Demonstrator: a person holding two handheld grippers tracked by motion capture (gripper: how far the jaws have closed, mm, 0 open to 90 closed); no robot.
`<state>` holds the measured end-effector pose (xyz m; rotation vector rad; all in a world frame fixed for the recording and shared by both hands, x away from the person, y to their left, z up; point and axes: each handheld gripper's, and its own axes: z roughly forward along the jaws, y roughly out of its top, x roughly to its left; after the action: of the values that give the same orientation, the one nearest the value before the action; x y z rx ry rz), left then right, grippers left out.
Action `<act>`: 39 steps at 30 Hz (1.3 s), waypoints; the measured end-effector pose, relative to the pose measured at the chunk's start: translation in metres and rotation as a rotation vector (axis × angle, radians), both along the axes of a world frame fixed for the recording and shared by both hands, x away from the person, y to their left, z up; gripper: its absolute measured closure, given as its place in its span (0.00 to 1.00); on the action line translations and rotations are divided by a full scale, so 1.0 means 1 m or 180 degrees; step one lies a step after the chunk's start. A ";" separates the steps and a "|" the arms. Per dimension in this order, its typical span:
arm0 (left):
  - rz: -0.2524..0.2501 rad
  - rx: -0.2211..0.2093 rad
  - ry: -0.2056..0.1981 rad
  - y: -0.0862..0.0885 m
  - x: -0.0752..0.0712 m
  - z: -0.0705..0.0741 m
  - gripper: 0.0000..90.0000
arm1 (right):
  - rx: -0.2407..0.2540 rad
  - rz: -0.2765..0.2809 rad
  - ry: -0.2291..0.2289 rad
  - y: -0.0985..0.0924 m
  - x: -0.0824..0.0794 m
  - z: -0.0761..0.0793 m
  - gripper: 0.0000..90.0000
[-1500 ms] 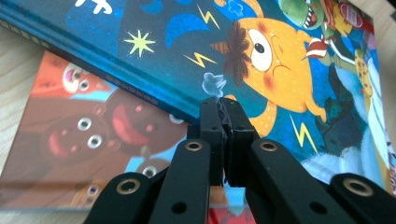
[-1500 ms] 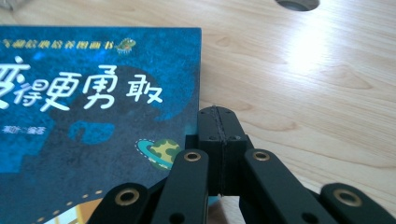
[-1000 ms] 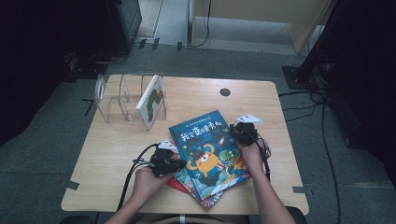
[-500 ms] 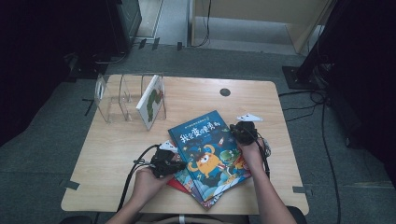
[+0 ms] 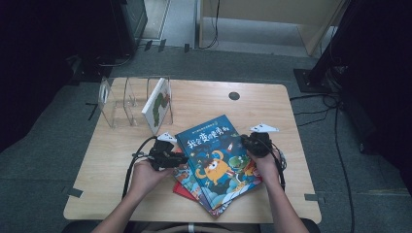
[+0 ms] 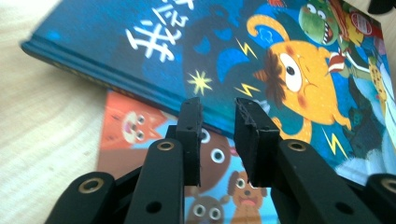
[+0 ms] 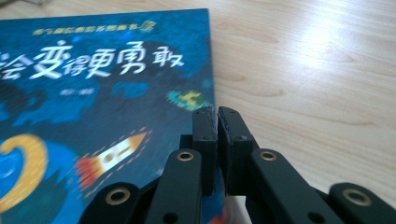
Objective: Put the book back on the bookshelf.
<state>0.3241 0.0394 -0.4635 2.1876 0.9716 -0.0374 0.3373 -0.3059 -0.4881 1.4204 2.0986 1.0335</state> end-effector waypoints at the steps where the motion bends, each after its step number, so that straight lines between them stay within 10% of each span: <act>1: -0.0004 -0.0007 -0.0006 0.001 0.002 0.001 0.80 | 0.0024 0.0000 -0.0004 0.000 -0.004 0.001 0.96; 39: -0.0051 0.0016 -0.0049 0.011 0.082 0.006 0.84 | 0.0225 -0.0071 -0.0069 -0.022 -0.112 0.006 0.99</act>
<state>0.4058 0.0503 -0.4575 2.1972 0.9464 -0.0256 0.2250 -0.3281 -0.4824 1.4560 2.0451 1.1197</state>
